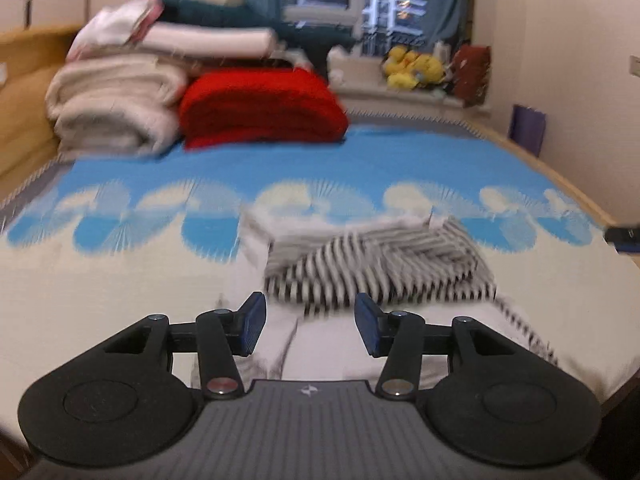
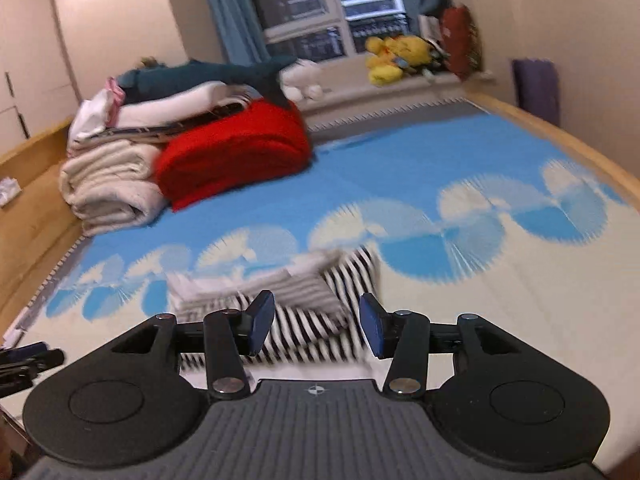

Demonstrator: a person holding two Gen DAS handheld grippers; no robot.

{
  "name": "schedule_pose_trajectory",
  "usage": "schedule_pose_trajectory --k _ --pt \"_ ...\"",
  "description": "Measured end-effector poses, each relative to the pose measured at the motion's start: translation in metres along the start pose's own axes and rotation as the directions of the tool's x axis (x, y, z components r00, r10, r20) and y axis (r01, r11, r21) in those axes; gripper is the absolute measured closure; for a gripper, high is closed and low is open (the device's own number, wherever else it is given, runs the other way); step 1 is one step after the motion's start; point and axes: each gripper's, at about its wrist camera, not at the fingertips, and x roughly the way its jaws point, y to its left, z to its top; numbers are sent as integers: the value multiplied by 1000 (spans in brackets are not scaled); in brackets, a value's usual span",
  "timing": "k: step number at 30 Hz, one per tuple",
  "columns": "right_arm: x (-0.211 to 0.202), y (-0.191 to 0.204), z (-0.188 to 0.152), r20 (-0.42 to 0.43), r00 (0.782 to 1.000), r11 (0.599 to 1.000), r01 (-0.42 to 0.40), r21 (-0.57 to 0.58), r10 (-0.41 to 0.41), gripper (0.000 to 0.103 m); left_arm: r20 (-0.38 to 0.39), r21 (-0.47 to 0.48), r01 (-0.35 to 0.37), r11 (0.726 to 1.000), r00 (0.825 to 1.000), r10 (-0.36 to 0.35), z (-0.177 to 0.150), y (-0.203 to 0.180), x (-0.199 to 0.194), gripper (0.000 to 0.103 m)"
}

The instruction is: Fold small clothes

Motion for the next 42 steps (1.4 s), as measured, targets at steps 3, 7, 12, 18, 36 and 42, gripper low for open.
schedule_pose_trajectory --k 3,7,12,18,36,42 --pt "1 -9 -21 -73 995 997 66 44 -62 54 -67 6 -61 998 996 61 -17 0 -2 53" --pt "-5 -12 -35 -54 994 995 100 16 -99 55 16 34 -42 999 999 42 -19 6 -16 53" --pt "4 -14 -52 -68 989 992 129 -1 -129 55 -84 35 -11 999 996 14 -53 20 16 76" --pt "26 -30 -71 -117 980 986 165 40 -159 68 -167 -121 -6 993 986 -15 -52 47 37 86" --pt "90 -46 -107 -447 889 989 137 56 -98 49 -491 -341 -161 926 871 -30 -78 91 87 23" --pt "98 -48 -117 -504 854 986 163 32 -125 46 -550 -276 -195 941 835 11 -87 82 98 25"
